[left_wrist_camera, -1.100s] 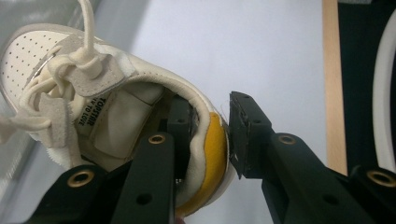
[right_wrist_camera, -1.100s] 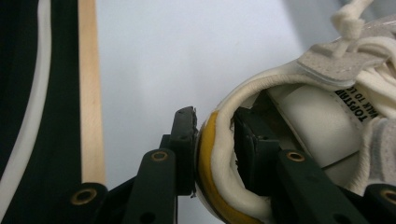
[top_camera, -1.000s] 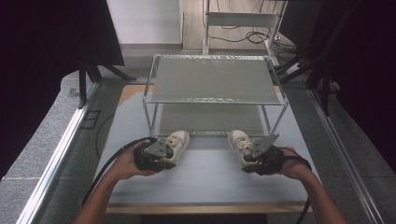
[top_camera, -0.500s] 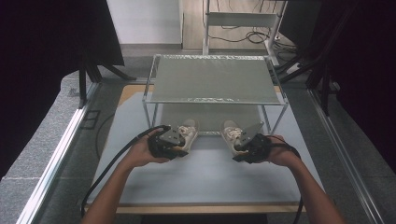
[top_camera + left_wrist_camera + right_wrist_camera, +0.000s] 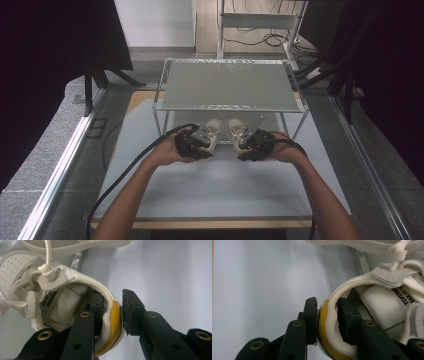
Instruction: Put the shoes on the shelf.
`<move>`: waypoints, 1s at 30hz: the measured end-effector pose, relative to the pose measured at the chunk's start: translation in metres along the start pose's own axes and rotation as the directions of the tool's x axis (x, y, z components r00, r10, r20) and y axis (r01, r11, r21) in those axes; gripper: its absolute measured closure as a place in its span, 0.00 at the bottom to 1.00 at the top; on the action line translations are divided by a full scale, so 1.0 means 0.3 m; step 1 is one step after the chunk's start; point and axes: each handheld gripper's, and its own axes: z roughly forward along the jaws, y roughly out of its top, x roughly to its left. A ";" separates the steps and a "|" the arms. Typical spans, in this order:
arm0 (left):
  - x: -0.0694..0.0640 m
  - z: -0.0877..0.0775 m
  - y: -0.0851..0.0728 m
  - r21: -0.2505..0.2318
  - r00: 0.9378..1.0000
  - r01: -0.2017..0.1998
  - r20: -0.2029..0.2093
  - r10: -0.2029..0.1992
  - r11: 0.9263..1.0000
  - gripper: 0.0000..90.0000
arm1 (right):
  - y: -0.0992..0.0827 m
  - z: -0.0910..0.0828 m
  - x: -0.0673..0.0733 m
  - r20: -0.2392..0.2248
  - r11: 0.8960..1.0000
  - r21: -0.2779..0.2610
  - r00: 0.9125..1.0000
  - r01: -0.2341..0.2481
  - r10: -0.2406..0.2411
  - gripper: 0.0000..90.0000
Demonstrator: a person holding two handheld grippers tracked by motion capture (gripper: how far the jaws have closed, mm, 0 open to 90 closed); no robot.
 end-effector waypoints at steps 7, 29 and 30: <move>0.035 0.032 0.015 0.009 1.000 0.017 -0.013 -0.017 1.000 0.81 | 0.024 0.023 -0.038 0.009 1.000 0.012 1.000 -0.015 0.015 0.77; 0.137 0.140 0.045 0.015 0.994 0.090 -0.057 -0.089 0.996 0.80 | 0.041 0.109 -0.128 0.087 0.996 -0.009 0.992 -0.090 0.091 0.76; 0.143 0.145 0.044 0.018 0.995 0.086 -0.051 -0.085 0.996 0.80 | 0.040 0.114 -0.131 0.086 0.996 -0.005 0.992 -0.092 0.093 0.76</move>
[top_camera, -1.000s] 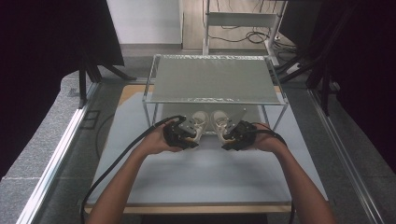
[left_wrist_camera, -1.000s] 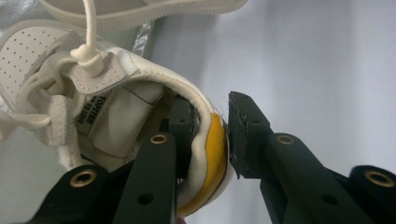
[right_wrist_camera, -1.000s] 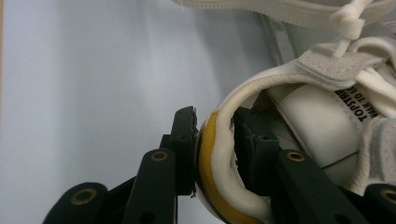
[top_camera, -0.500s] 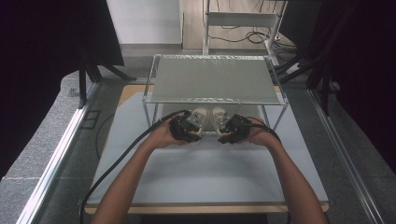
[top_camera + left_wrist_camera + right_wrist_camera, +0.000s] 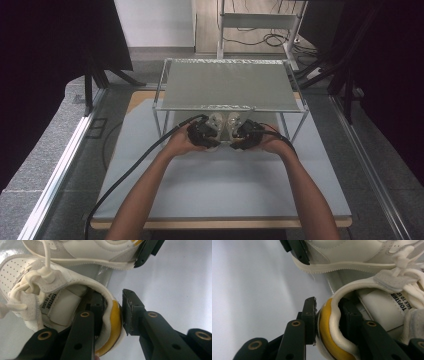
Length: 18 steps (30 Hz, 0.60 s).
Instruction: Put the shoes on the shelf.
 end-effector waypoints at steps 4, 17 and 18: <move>0.008 0.022 -0.008 -0.009 1.000 0.022 0.020 -0.021 1.000 0.79 | -0.008 0.024 -0.005 -0.006 1.000 0.017 1.000 -0.019 0.019 0.74; -0.047 -0.017 0.006 -0.154 0.989 0.058 -0.127 -0.078 0.986 0.38 | -0.017 -0.016 0.043 0.213 0.994 -0.102 0.976 -0.035 0.056 0.39; -0.052 -0.023 0.007 -0.151 0.989 0.059 -0.126 -0.079 0.987 0.38 | -0.017 -0.021 0.048 0.225 0.994 -0.104 0.973 -0.026 0.049 0.39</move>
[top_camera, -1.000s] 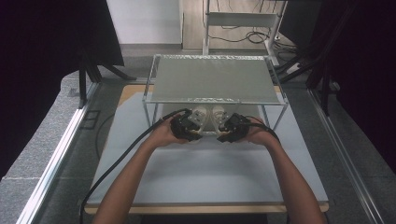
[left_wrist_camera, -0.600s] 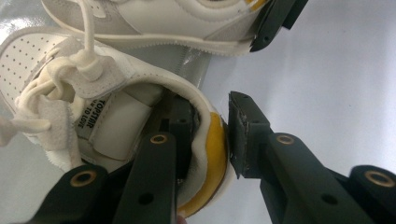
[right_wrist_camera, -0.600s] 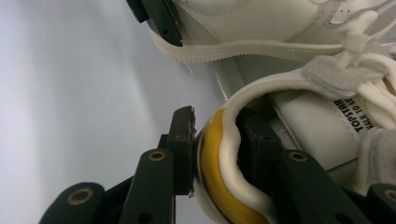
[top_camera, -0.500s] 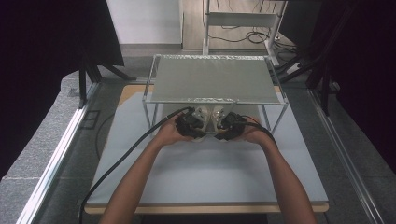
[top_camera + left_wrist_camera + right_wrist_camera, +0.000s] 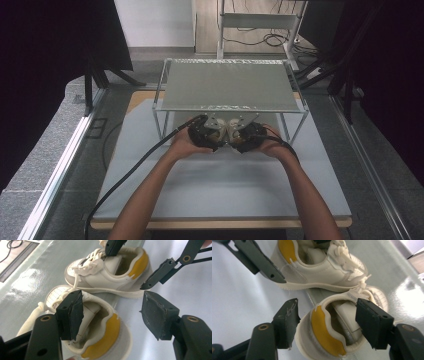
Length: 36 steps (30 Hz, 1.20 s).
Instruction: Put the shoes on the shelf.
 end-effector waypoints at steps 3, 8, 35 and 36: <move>-0.016 -0.027 -0.007 -0.011 1.000 -0.009 -0.006 0.009 1.000 0.37 | -0.003 -0.030 0.019 0.010 0.999 -0.045 1.000 0.015 -0.015 0.39; -0.041 -0.098 -0.053 -0.061 0.998 0.055 -0.019 -0.056 0.997 0.43 | -0.032 -0.089 0.051 0.042 0.992 -0.122 0.999 0.010 -0.005 0.44; -0.010 -0.027 -0.285 -0.055 0.913 0.406 -0.008 -0.407 0.912 0.98 | -0.229 0.002 0.074 0.173 0.957 -0.106 0.943 -0.270 0.285 1.00; -0.007 -0.024 -0.279 -0.056 0.911 0.411 -0.002 -0.412 0.910 0.98 | -0.225 0.008 0.076 0.178 0.957 -0.105 0.942 -0.270 0.285 1.00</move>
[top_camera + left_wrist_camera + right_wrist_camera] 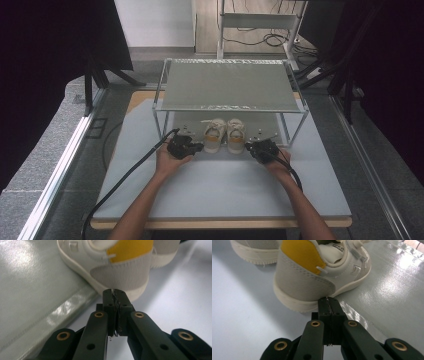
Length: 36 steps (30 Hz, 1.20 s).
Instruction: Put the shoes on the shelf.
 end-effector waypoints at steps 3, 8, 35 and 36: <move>-0.012 0.010 0.016 0.018 1.000 -0.020 -0.007 0.020 1.000 0.98 | 0.012 0.020 0.010 0.012 1.000 0.002 1.000 -0.013 0.012 1.00; -0.025 0.027 0.038 0.032 0.999 -0.017 -0.031 0.018 0.999 0.98 | 0.027 0.039 0.029 0.006 1.000 -0.008 1.000 -0.006 0.006 1.00; -0.007 0.069 0.074 0.019 0.999 0.045 -0.017 -0.045 0.999 0.99 | 0.047 0.084 0.003 0.090 0.998 0.008 0.994 -0.067 0.066 1.00; -0.013 0.066 0.075 0.012 0.999 0.035 -0.010 -0.035 0.999 0.98 | 0.045 0.081 0.003 0.081 0.997 0.004 0.994 -0.075 0.074 1.00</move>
